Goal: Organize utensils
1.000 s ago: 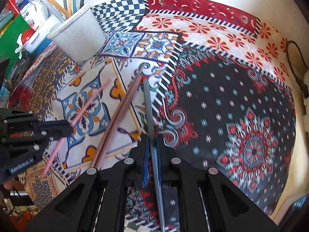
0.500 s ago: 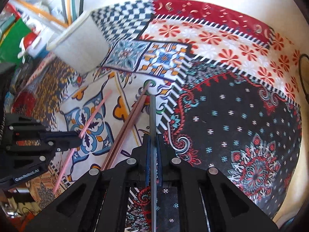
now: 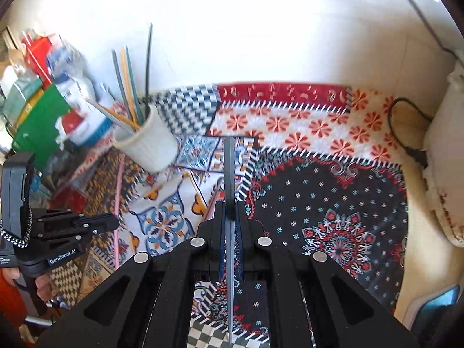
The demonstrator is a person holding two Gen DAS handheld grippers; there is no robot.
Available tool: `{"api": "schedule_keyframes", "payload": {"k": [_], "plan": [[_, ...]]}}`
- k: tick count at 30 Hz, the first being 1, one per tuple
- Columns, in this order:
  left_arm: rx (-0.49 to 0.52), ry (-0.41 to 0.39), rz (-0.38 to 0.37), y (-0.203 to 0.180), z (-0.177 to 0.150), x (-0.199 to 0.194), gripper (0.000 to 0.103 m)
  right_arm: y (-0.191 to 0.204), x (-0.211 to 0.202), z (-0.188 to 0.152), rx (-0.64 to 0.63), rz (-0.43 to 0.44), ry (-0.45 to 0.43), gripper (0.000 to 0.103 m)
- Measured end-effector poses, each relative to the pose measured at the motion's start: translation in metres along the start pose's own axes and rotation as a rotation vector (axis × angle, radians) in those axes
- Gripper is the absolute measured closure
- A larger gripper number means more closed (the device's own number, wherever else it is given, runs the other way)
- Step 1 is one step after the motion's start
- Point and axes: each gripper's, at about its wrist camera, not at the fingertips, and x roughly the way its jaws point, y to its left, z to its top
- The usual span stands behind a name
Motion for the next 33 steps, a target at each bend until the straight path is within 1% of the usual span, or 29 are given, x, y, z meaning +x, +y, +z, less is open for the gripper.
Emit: {"api": "schedule_keyframes", "payload": {"k": [9, 10, 12, 17, 19, 22, 23, 26, 28, 29, 30, 32, 33], "plan": [[-0.005, -0.158, 0.038, -0.006, 0.004, -0.051, 0.100, 0.012, -0.047, -0.001, 0.019, 0.011, -0.135, 0.098], [-0.005, -0.172, 0.040, -0.007, 0.005, -0.057, 0.100, 0.013, -0.050, -0.001, 0.022, 0.013, -0.145, 0.098], [-0.001, -0.199, 0.047, -0.007, 0.005, -0.066, 0.100, 0.013, -0.057, 0.001, 0.028, 0.017, -0.161, 0.102], [-0.004, -0.252, 0.052, -0.008, 0.006, -0.083, 0.100, 0.016, -0.068, 0.006, 0.027, 0.011, -0.199, 0.102], [-0.014, -0.263, 0.049, -0.006, 0.007, -0.087, 0.100, 0.016, -0.067, 0.008, 0.018, 0.008, -0.194, 0.102], [-0.035, -0.273, 0.044, -0.003, 0.007, -0.090, 0.100, 0.012, -0.059, 0.009, 0.023, 0.006, -0.161, 0.102], [-0.041, -0.275, 0.044, -0.002, 0.006, -0.091, 0.100, 0.010, -0.054, 0.008, 0.030, 0.010, -0.143, 0.102], [-0.056, -0.283, 0.051, 0.003, 0.006, -0.094, 0.100, -0.002, -0.035, 0.004, 0.059, -0.018, -0.080, 0.101], [-0.069, -0.288, 0.059, 0.006, 0.006, -0.094, 0.100, -0.011, -0.020, 0.003, 0.081, -0.028, -0.022, 0.096], [-0.076, -0.292, 0.064, 0.008, 0.006, -0.095, 0.100, -0.016, -0.012, 0.002, 0.094, -0.031, 0.009, 0.088], [-0.085, -0.297, 0.069, 0.010, 0.005, -0.096, 0.100, -0.021, -0.003, 0.002, 0.105, -0.037, 0.035, 0.078], [-0.103, -0.307, 0.075, 0.015, 0.006, -0.099, 0.100, -0.029, 0.013, 0.002, 0.129, -0.057, 0.057, 0.065], [-0.112, -0.312, 0.078, 0.018, 0.006, -0.100, 0.100, -0.032, 0.020, 0.003, 0.135, -0.069, 0.063, 0.065]]}}
